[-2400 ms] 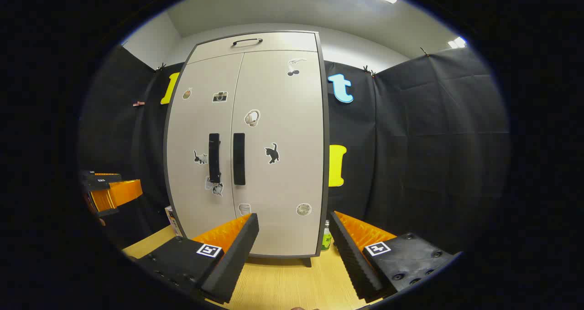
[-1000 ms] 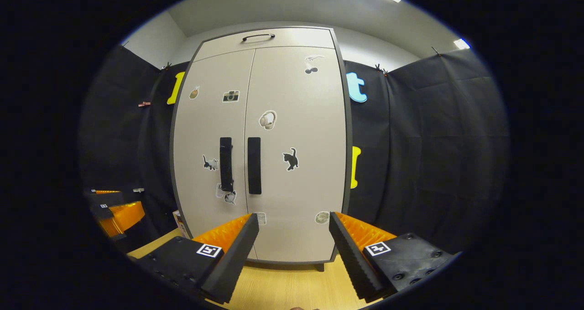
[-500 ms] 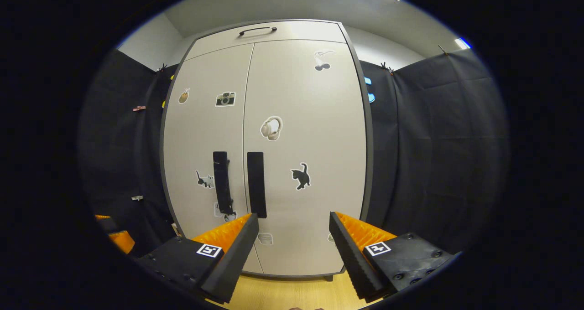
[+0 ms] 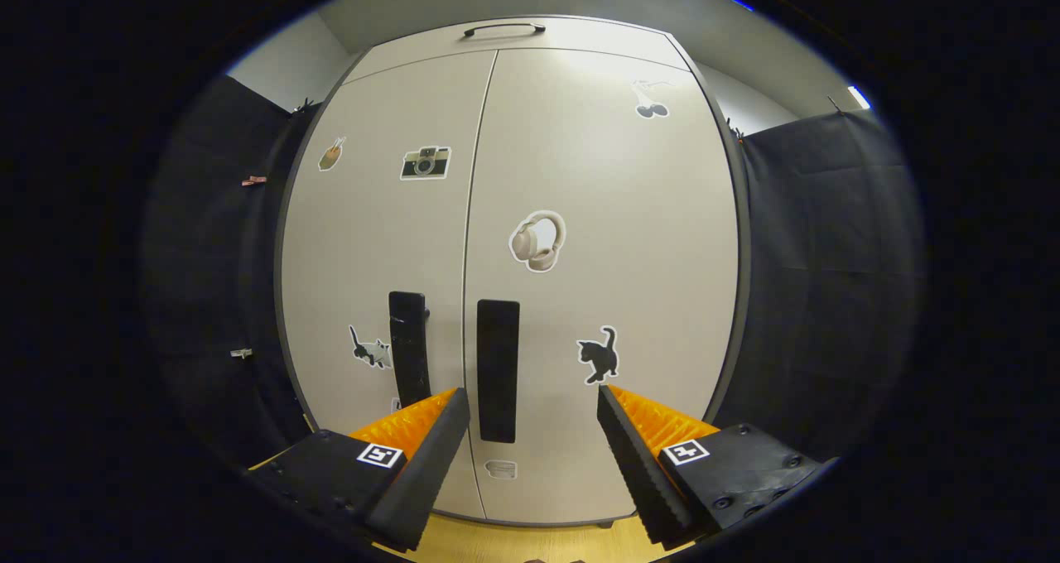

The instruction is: Open the right door of the double-door shoe cabinet with the right hand, and open the left door with the left hand.

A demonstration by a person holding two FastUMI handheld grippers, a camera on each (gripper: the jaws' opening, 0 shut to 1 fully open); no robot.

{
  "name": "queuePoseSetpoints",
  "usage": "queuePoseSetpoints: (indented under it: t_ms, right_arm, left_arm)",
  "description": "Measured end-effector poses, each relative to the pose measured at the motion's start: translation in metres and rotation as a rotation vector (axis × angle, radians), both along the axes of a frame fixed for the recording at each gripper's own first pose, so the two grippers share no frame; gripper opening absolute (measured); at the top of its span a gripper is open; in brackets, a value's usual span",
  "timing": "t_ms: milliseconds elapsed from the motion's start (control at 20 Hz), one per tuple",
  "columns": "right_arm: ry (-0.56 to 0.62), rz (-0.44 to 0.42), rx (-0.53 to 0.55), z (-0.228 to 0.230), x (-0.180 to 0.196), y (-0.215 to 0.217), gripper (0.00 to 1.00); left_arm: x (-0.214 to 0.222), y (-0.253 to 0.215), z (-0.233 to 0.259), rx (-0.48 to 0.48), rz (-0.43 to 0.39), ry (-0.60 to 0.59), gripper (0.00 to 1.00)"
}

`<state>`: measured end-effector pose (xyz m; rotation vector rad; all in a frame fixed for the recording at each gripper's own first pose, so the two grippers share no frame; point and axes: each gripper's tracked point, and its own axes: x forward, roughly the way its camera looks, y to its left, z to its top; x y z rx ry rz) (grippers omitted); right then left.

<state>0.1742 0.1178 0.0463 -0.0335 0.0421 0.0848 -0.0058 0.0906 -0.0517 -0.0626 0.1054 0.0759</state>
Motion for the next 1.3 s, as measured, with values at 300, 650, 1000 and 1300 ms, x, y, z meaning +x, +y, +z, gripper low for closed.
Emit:
queuePoseSetpoints:
  t_ms: [300, 650, 1000, 1300]
  right_arm:
    - [0.096, -0.016, 0.077, -0.025, 0.032, 0.013, 0.98]
    - [0.071, -0.074, 0.099, -0.013, 0.051, 0.014, 0.86]
    - [0.098, -0.054, 0.106, -0.017, 0.056, 0.024, 0.39]
    - [0.116, -0.013, 0.122, -0.018, 0.057, 0.025, 0.18]
  left_arm:
    - [-0.001, 0.024, -0.006, 0.023, 0.014, 0.01, 0.97]
    - [-0.005, 0.029, -0.021, -0.014, -0.02, 0.05, 0.97]
    - [-0.018, 0.048, -0.025, -0.003, -0.011, 0.04, 0.97]
    - [-0.028, 0.044, -0.026, -0.012, -0.044, 0.027, 0.97]
